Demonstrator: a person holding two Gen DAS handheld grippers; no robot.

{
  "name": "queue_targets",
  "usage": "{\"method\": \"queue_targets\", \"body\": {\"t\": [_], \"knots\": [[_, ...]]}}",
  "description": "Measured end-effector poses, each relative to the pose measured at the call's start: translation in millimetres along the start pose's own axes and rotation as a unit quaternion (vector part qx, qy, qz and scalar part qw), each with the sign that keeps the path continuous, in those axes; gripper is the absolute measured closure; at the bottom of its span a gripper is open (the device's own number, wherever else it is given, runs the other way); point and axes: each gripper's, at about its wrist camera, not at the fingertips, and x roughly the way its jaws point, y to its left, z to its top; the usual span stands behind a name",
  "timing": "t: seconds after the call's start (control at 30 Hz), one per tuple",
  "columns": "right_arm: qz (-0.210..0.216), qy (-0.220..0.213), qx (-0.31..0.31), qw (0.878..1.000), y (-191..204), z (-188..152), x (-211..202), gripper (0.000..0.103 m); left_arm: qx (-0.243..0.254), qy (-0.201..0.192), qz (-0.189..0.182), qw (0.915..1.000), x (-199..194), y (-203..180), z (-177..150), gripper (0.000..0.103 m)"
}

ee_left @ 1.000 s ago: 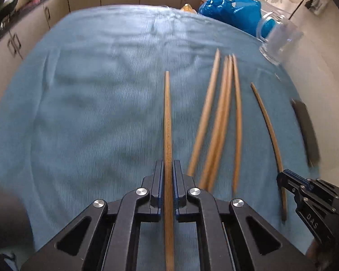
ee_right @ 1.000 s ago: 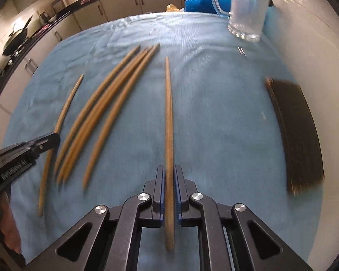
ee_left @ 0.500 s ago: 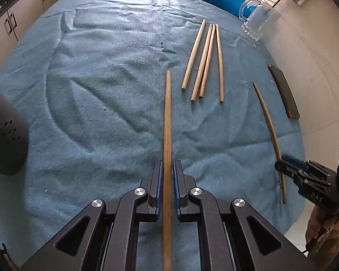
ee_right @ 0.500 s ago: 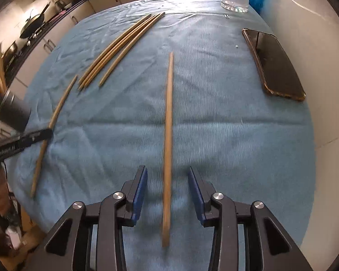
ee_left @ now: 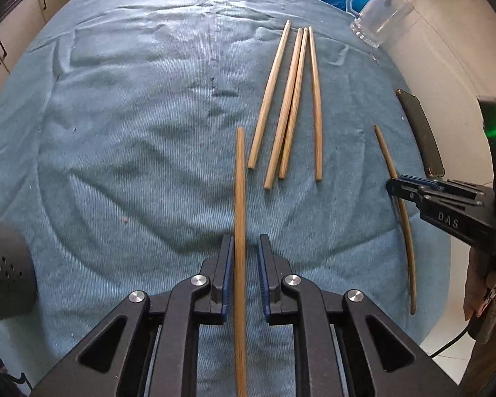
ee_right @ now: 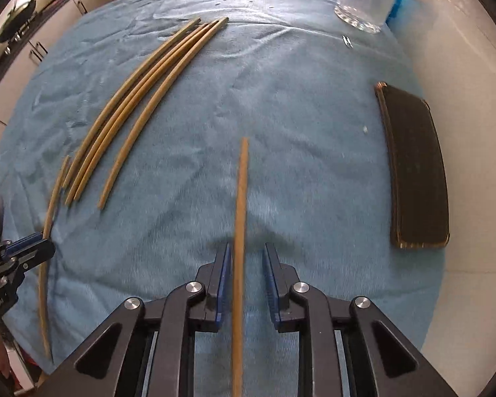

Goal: Organize utensils
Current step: 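Lift both chopsticks and carry them over the black cup, then lower both held chopsticks into the black cup and open both grippers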

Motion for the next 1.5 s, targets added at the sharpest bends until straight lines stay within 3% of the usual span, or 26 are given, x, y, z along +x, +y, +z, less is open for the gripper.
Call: {"method": "queue_targets", "body": {"t": [0.17,0.2,0.3,0.37,0.53,0.77,1.13,1.3,1.5], "knots": [[0.000,-0.002,0.008,1.000,9.1,18.4,3.4,0.082,0.006,-0.014,-0.006,0.9999,0.1,-0.4,-3.5,0.090],[0.001,-0.011,0.002,1.000,11.4,16.9,2.8,0.086,0.011,-0.019,-0.007,0.9997,1.2,-1.8,-3.3,0.090],[-0.007,-0.042,-0.005,0.999,15.5,1.1,-2.1,0.095,0.016,-0.038,-0.011,0.9991,0.4,-0.1,-9.2,0.091],[-0.002,-0.058,-0.002,0.998,16.3,-10.5,-5.5,0.096,0.005,-0.052,-0.007,0.9986,-2.9,6.0,-17.0,0.097],[0.046,-0.118,0.015,0.992,13.8,-42.8,-27.1,0.096,-0.018,-0.089,-0.022,0.9956,-24.5,14.1,-38.1,0.097],[0.098,-0.210,0.017,0.973,20.6,-89.3,-81.7,0.096,-0.004,-0.179,-0.034,0.9833,-83.3,6.1,-80.5,0.097],[0.145,-0.321,-0.001,0.936,61.4,-109.3,-156.2,0.096,-0.011,-0.320,-0.035,0.9468,-177.8,18.6,-121.0,0.097],[0.197,-0.369,-0.019,0.908,104.6,-94.8,-190.0,0.096,-0.033,-0.379,-0.036,0.9241,-228.4,46.9,-122.5,0.097],[0.271,-0.412,-0.027,0.870,175.1,-63.9,-218.5,0.096,-0.065,-0.446,0.017,0.8926,-274.7,90.4,-110.0,0.097]]}}
